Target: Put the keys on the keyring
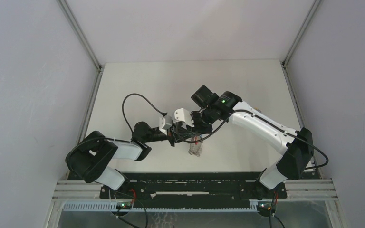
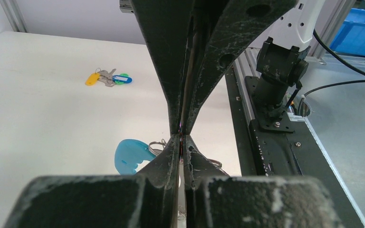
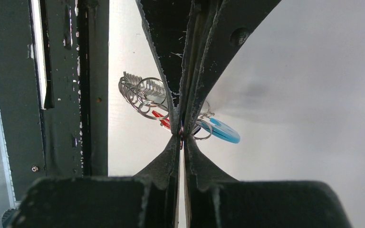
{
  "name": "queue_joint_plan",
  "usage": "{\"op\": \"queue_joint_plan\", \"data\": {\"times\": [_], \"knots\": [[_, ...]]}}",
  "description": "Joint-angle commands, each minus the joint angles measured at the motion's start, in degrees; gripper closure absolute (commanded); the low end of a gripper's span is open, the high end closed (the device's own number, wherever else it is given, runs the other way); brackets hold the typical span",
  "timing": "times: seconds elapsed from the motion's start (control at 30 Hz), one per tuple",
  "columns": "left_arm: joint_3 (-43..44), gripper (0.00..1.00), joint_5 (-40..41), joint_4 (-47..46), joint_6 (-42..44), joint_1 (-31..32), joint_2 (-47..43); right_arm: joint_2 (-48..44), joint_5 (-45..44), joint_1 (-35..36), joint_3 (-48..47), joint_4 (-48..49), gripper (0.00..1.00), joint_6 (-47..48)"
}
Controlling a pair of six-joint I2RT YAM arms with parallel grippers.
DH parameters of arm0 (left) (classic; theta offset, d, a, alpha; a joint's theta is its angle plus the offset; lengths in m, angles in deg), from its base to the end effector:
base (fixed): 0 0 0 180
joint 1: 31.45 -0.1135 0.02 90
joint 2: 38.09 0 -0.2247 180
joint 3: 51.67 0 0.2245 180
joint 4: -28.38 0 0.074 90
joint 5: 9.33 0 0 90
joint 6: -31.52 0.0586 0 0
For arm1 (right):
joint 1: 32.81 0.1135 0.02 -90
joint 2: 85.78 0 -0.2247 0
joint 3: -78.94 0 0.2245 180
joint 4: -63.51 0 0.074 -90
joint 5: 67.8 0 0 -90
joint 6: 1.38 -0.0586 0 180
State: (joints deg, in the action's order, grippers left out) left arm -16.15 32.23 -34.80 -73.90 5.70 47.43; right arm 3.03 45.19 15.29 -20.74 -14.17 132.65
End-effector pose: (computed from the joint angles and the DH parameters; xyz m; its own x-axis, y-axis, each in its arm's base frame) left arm 0.1781 -0.1899 0.1913 -0.0857 -0.1564 -0.9840 0.9943 0.0490 -0.0944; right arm 0.1741 0.2283 0.2629 0.1063 -0.8396 -0.5326 -0.9931 -0.1158 -0.0156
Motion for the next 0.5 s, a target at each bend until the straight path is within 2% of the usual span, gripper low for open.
{"op": "queue_joint_plan", "data": {"times": [0.0, 0.13, 0.47], "knots": [[2.9, 0.94, -1.9, 1.1, 1.5, 0.2, -0.7, -2.5, -0.2, 0.0, -2.5, 1.4, 1.0, -0.6], [2.9, 1.0, -2.4, 2.1, 1.8, 0.2, -1.3, -2.7, -0.5, -0.3, -2.2, 1.4, 1.0, -0.8], [2.6, 1.0, -1.6, 6.5, 4.0, 0.2, -4.4, -4.3, -0.2, -1.7, -0.5, 3.1, 1.0, -1.1]]}}
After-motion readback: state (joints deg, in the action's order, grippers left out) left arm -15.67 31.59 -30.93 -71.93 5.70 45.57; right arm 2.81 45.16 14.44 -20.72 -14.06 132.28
